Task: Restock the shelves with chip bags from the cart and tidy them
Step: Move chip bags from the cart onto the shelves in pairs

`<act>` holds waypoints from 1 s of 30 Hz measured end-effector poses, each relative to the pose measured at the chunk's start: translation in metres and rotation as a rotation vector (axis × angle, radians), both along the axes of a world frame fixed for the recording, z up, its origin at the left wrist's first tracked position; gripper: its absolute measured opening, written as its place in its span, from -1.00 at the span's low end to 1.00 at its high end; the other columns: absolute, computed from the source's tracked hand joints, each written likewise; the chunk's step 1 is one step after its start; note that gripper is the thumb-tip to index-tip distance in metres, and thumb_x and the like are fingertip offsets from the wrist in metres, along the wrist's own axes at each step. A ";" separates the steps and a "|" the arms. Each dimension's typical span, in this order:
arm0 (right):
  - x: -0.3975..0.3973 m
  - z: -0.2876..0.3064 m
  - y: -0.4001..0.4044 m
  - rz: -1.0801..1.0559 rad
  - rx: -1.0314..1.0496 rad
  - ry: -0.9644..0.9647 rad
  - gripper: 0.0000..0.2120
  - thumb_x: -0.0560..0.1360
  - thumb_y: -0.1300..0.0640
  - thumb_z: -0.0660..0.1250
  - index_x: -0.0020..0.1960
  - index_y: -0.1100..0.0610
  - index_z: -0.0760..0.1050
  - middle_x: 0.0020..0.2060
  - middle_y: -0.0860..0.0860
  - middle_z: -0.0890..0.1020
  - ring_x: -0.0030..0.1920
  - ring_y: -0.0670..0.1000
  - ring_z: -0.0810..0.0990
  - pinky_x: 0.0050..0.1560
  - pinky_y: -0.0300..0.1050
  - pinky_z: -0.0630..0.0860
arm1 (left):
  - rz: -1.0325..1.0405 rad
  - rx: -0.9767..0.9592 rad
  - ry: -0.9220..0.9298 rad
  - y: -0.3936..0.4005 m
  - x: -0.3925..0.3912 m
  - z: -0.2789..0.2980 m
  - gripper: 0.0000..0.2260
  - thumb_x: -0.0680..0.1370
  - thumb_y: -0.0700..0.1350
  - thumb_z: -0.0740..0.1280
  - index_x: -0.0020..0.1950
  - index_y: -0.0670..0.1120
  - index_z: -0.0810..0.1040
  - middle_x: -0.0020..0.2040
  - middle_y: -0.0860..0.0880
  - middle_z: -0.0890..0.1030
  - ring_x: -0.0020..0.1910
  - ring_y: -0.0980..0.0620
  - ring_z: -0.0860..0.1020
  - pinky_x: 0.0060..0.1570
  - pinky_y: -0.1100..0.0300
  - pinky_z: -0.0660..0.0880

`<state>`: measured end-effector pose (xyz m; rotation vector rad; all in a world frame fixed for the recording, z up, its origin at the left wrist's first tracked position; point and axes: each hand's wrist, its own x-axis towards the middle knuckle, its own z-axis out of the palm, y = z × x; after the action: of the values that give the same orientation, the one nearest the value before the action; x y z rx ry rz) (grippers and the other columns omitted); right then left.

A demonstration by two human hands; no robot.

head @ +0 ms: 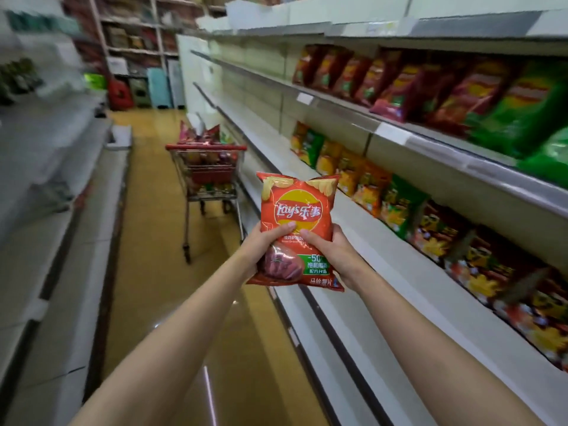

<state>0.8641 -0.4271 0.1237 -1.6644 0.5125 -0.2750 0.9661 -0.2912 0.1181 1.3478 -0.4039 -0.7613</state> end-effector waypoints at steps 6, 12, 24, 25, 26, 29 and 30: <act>0.116 0.020 -0.033 0.109 -0.004 -0.067 -0.26 0.39 -0.14 0.46 0.43 0.02 0.20 0.15 0.03 0.59 0.02 0.04 0.66 0.08 0.06 0.61 | 0.112 -0.015 -0.047 -0.020 0.098 0.026 -0.56 0.43 -0.01 0.47 0.26 -0.05 0.46 0.08 -0.13 0.66 -0.02 -0.11 0.67 -0.09 0.07 0.63; 0.209 0.039 -0.053 0.206 -0.045 -0.090 -0.27 0.39 -0.15 0.46 0.43 0.01 0.20 0.15 0.01 0.58 -0.01 0.00 0.66 -0.06 -0.08 0.63 | 0.201 -0.045 -0.095 -0.034 0.177 0.040 -0.41 0.34 0.06 0.48 0.32 -0.04 0.41 0.10 -0.11 0.66 -0.01 -0.09 0.67 -0.09 0.07 0.62; 0.384 0.037 -0.062 0.236 -0.033 -0.071 -0.36 0.42 -0.07 0.46 0.38 0.03 0.25 0.08 -0.01 0.61 -0.05 0.00 0.67 -0.16 -0.17 0.61 | 0.193 -0.046 -0.092 -0.043 0.355 0.025 -0.50 0.41 0.07 0.43 0.29 -0.03 0.42 0.09 -0.09 0.66 -0.04 -0.04 0.68 -0.18 0.15 0.61; 0.402 0.038 -0.064 0.211 -0.036 -0.081 -0.36 0.42 -0.06 0.46 0.38 0.02 0.24 0.07 -0.01 0.60 -0.05 -0.01 0.67 -0.16 -0.17 0.61 | 0.183 -0.044 -0.105 -0.045 0.375 0.026 -0.47 0.39 0.08 0.44 0.30 -0.04 0.41 0.10 -0.09 0.65 -0.02 -0.05 0.68 -0.13 0.13 0.61; 0.419 0.039 -0.065 0.185 -0.034 -0.089 -0.35 0.41 -0.07 0.46 0.38 0.02 0.23 0.08 -0.01 0.60 -0.05 0.00 0.67 -0.15 -0.16 0.62 | 0.170 -0.044 -0.117 -0.048 0.396 0.028 -0.48 0.40 0.09 0.43 0.30 -0.04 0.41 0.10 -0.09 0.65 -0.01 -0.05 0.68 -0.10 0.12 0.61; 0.472 0.046 -0.070 0.124 -0.049 -0.092 -0.28 0.38 -0.11 0.48 0.42 0.03 0.23 0.13 0.02 0.59 -0.01 0.03 0.67 0.00 -0.01 0.63 | 0.117 -0.062 -0.128 -0.055 0.451 0.040 -0.51 0.38 0.10 0.41 0.25 -0.02 0.41 0.07 -0.07 0.65 -0.04 -0.02 0.68 -0.12 0.14 0.60; 0.490 0.049 -0.071 0.111 -0.055 -0.093 -0.28 0.39 -0.11 0.48 0.42 0.03 0.23 0.14 0.02 0.59 0.00 0.03 0.66 0.03 0.00 0.63 | 0.104 -0.069 -0.135 -0.057 0.470 0.043 -0.47 0.36 0.11 0.42 0.27 -0.02 0.40 0.08 -0.07 0.65 -0.04 -0.02 0.68 -0.12 0.14 0.60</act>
<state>1.3540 -0.4982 0.1729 -1.7185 0.3444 -0.2863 1.4361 -0.3486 0.1613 1.3483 -0.4590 -0.5675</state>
